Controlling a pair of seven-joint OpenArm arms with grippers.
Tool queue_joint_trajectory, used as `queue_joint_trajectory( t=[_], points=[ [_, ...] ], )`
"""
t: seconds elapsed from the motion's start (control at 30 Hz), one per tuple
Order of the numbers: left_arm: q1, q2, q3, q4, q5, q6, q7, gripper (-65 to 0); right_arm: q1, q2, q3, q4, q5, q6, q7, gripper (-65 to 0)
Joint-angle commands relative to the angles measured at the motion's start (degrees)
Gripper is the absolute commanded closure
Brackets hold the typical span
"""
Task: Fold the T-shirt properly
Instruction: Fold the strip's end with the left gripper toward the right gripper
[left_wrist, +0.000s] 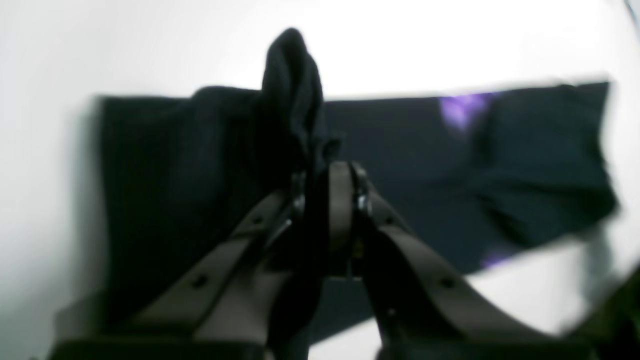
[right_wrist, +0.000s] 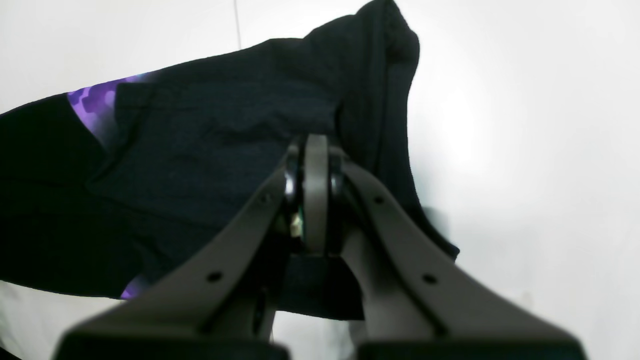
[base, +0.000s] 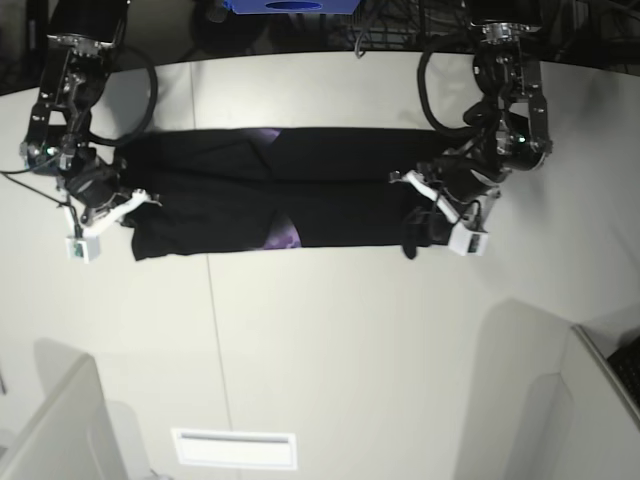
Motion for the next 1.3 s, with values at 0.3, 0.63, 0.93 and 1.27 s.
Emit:
queue_joint_trajectory(
  t=[0.3,0.63,0.93,1.27],
  points=[
    [-4.37,5.18,7.18,-2.18,-0.74,2.66,-1.23,0.0,0.71,0.77,0.55,0.89,0.52,0.15,0.95,0.0],
    [-5.87,6.85,7.44,-7.28,-0.74,2.66,-1.23,0.0,0.71,0.77,0.55,0.89,0.52,0.15,0.95,0.0],
    [-7.89,7.03,11.31,-10.18,-0.83,2.66,-1.32,0.0,0.71,0.77,0.55,0.98,0.52,0.15,0.95,0.0],
    [-9.21,8.44,10.96,-10.98,-0.83,2.66,-1.32,0.0,0.71,0.77,0.64,0.98,0.52,0.15,0.95,0.0]
  ],
)
